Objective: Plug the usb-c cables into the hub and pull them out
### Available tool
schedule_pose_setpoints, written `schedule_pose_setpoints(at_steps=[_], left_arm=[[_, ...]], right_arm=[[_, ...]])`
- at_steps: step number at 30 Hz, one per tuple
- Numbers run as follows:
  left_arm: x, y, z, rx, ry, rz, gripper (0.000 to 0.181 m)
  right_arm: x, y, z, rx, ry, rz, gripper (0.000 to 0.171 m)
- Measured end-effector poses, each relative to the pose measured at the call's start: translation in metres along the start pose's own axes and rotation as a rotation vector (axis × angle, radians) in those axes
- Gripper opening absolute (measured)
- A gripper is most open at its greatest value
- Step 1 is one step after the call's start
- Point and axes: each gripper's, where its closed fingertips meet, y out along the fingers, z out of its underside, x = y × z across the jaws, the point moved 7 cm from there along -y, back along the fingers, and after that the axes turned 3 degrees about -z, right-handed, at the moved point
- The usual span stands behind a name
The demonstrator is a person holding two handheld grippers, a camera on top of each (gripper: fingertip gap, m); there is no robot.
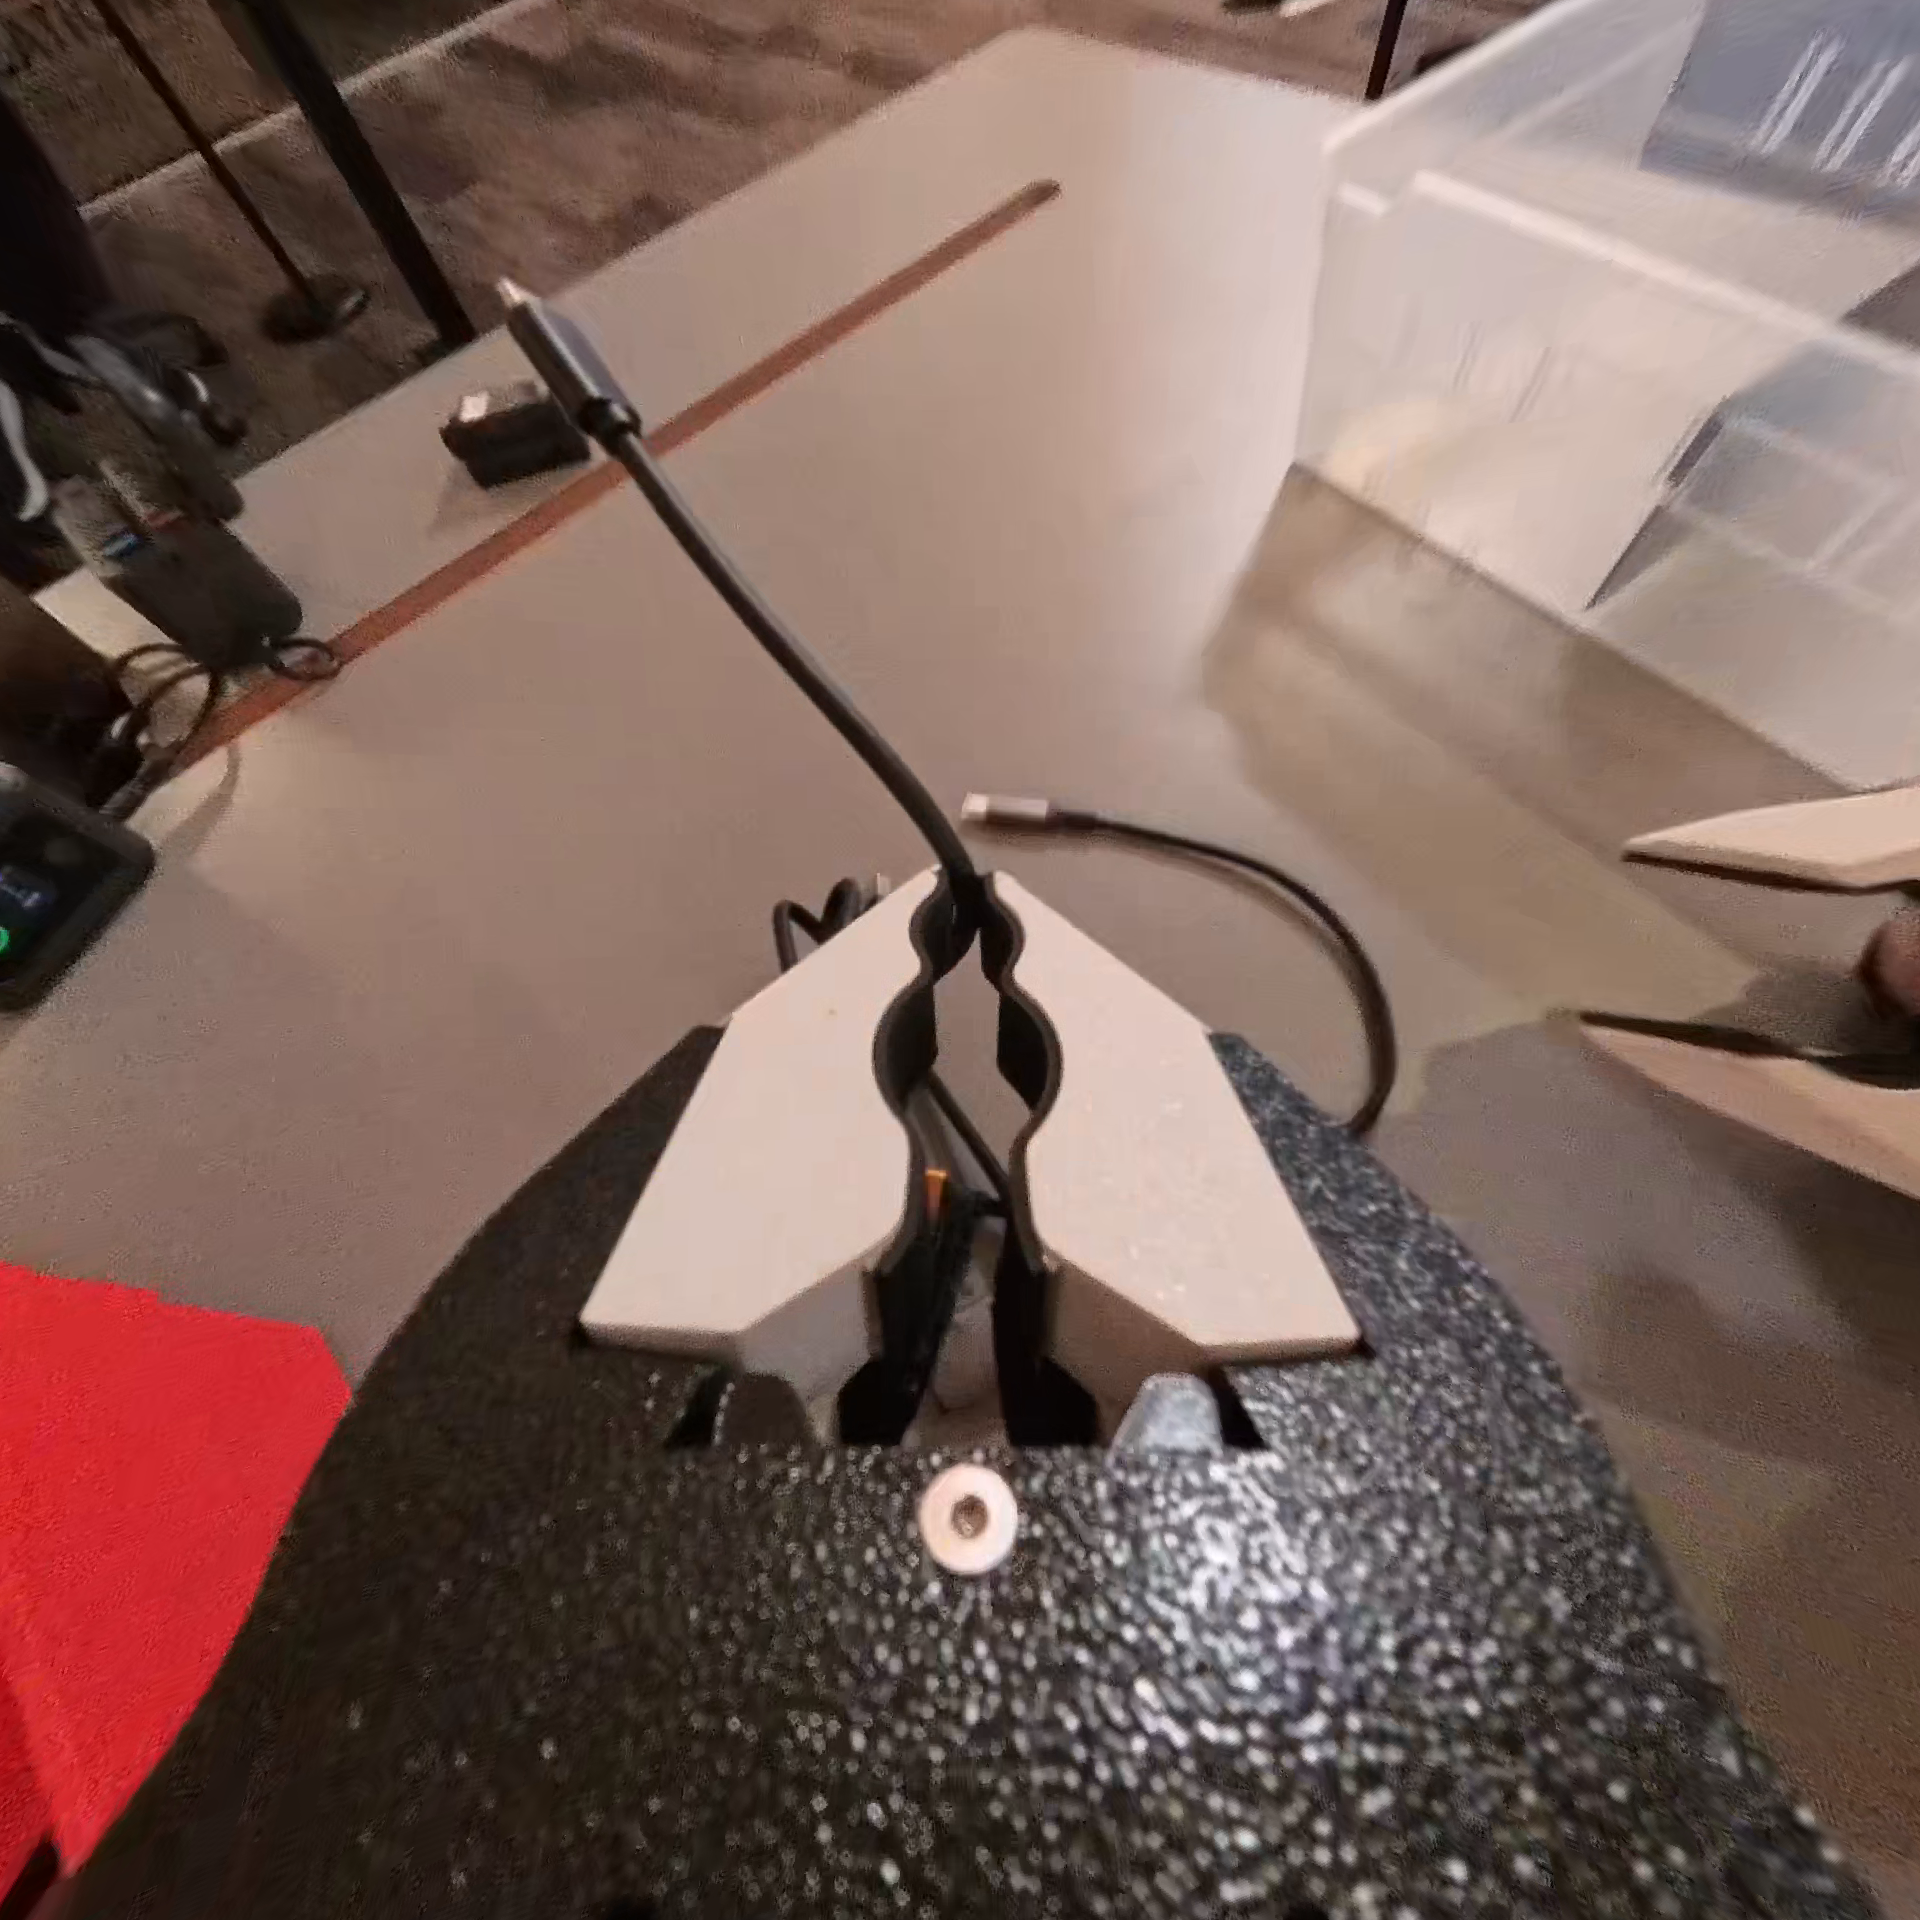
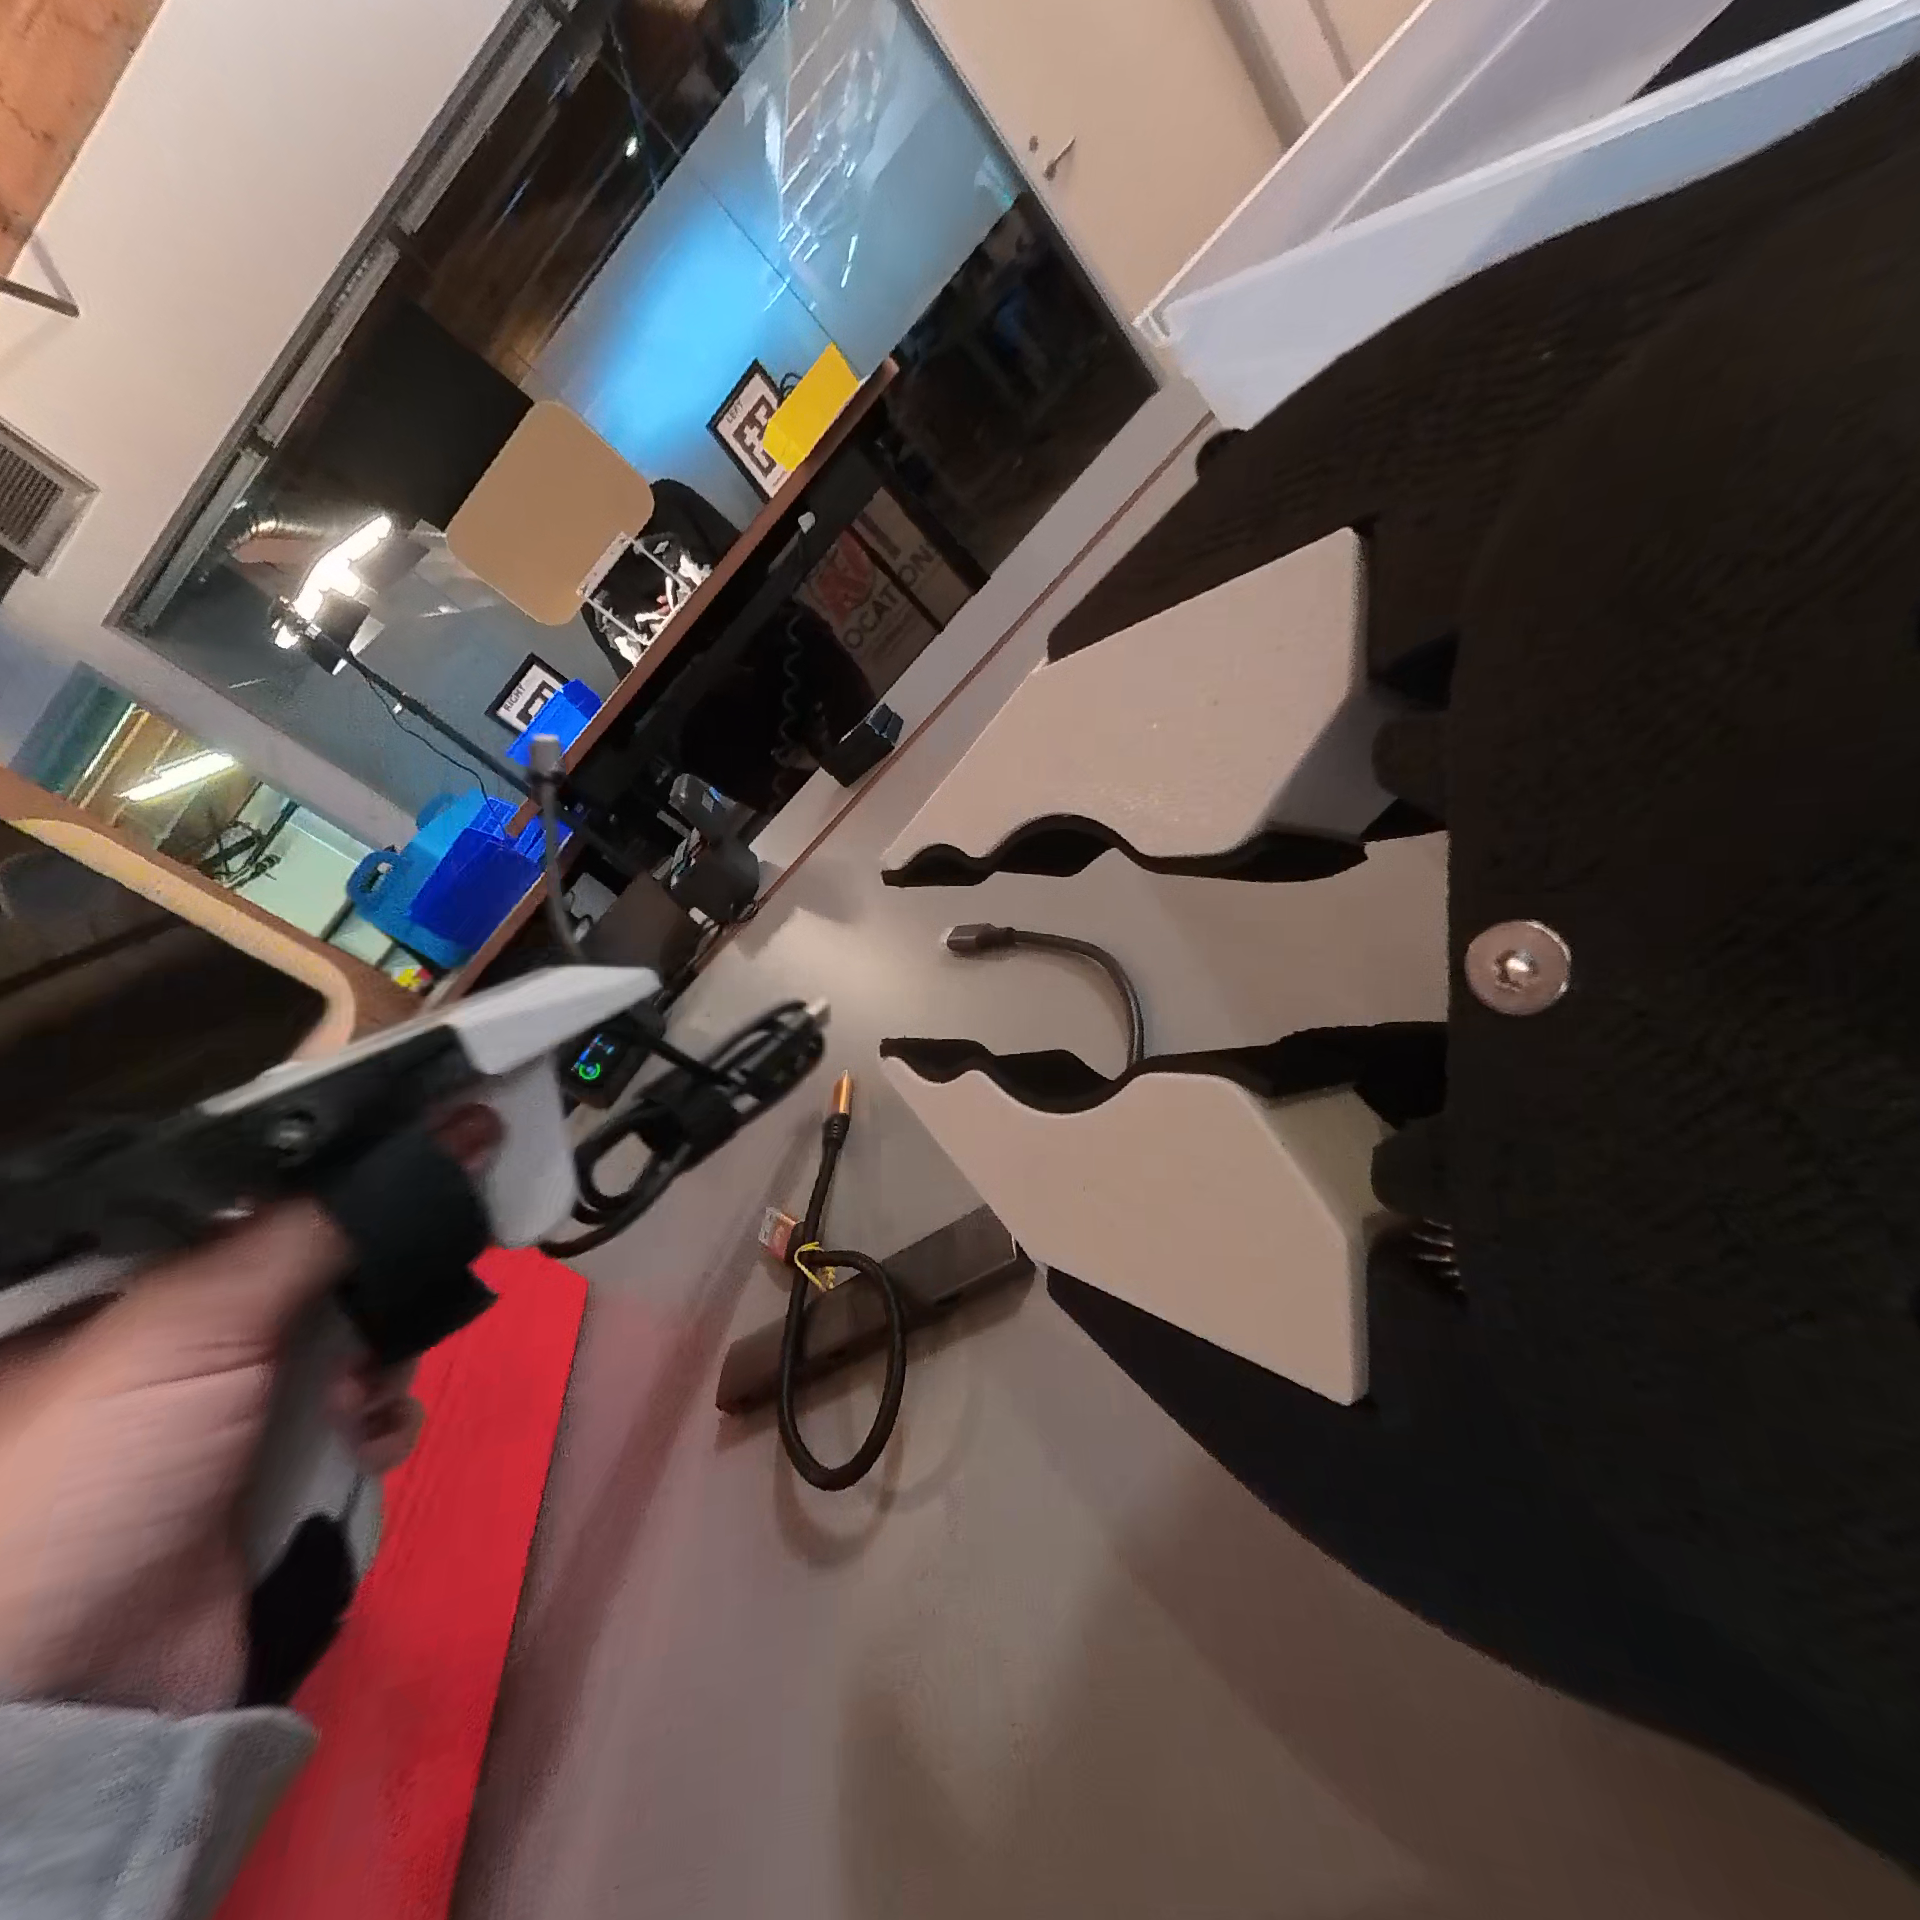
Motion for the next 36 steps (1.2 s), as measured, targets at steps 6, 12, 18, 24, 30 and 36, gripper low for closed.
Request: schedule_pose_setpoints(at_steps=[6,12,18,24,30,36], left_arm=[[-0.008,0.001,0.009,-0.116,0.011,-0.044,0.037],[-0.024,-0.059,0.025,-0.383,-0.003,-0.102,0.056],[-0.058,-0.091,0.07,-0.429,0.076,-0.155,0.045],[-0.063,-0.099,0.087,-0.376,0.199,-0.203,0.039],[-0.064,-0.101,0.093,-0.365,0.229,-0.129,0.037],[-0.071,-0.088,0.11,-0.222,0.631,-0.203,0.053]], right_arm=[[0.004,0.0,-0.002,-0.012,-0.012,-0.03,0.027],[0.029,0.0,-0.01,-0.065,-0.126,-0.174,0.027],[0.037,0.009,-0.01,-0.036,-0.098,-0.29,0.031],[0.037,0.045,0.016,0.283,0.063,-0.621,0.048],[0.031,0.064,0.023,0.47,0.248,-0.761,0.036],[0.033,0.047,0.02,0.499,0.203,-0.875,0.019]])
